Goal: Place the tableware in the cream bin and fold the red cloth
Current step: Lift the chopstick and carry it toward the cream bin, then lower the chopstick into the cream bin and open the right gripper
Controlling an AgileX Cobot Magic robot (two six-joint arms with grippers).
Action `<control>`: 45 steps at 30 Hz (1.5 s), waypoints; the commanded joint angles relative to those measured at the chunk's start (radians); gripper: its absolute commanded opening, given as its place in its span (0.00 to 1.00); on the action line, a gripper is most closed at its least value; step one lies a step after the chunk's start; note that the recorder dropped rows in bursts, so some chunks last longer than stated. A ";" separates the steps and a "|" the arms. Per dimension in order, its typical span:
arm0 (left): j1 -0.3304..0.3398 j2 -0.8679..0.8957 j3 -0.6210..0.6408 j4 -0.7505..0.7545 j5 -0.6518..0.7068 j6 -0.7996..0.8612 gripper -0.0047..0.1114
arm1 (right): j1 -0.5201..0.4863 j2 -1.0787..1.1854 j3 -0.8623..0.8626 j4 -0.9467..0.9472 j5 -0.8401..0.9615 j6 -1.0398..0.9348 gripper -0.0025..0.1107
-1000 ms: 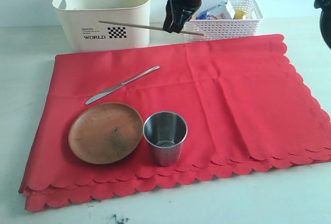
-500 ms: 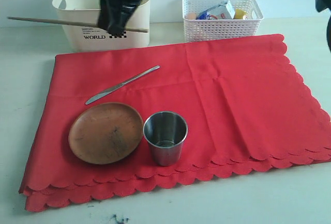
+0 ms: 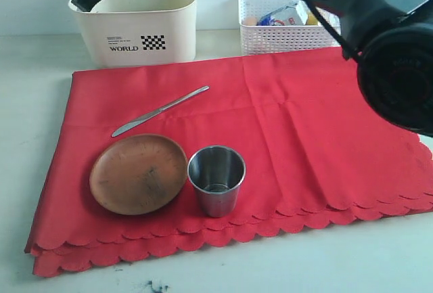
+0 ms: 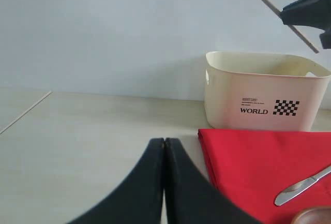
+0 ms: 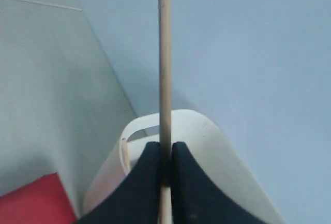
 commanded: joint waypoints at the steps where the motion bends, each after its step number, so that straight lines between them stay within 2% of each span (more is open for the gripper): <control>1: -0.007 -0.007 0.002 0.000 -0.003 0.004 0.06 | -0.015 0.038 0.008 0.000 -0.197 0.041 0.02; 9: -0.007 -0.007 0.002 0.000 -0.003 0.006 0.06 | -0.037 0.106 0.008 0.046 -0.406 0.091 0.02; 14: -0.009 -0.007 0.002 0.000 -0.003 0.006 0.06 | -0.038 0.142 -0.027 0.071 -0.449 0.087 0.02; 17: -0.021 -0.007 0.002 0.000 -0.003 0.003 0.06 | -0.038 0.160 -0.058 0.099 -0.447 0.087 0.07; 20: -0.027 -0.007 0.002 0.000 -0.003 0.003 0.06 | -0.039 0.165 -0.064 0.112 -0.444 0.079 0.15; 23: -0.027 -0.007 0.002 0.000 -0.003 0.005 0.06 | -0.043 0.167 -0.064 0.112 -0.429 0.055 0.30; 27: -0.029 -0.007 0.002 0.000 -0.003 0.005 0.06 | -0.043 0.167 -0.064 0.112 -0.430 0.055 0.60; 29: -0.029 -0.007 0.002 0.000 -0.003 0.005 0.06 | -0.043 0.167 -0.064 0.112 -0.426 0.055 0.70; 32: -0.029 -0.007 0.002 0.000 -0.003 0.005 0.06 | -0.043 0.158 -0.064 0.160 -0.411 0.094 0.76; 36: -0.029 -0.007 0.002 0.000 -0.003 0.005 0.06 | -0.041 0.120 -0.064 0.265 -0.283 0.138 0.75; 45: -0.027 -0.007 0.002 0.000 -0.003 0.005 0.06 | -0.041 -0.011 -0.064 0.214 0.216 0.106 0.71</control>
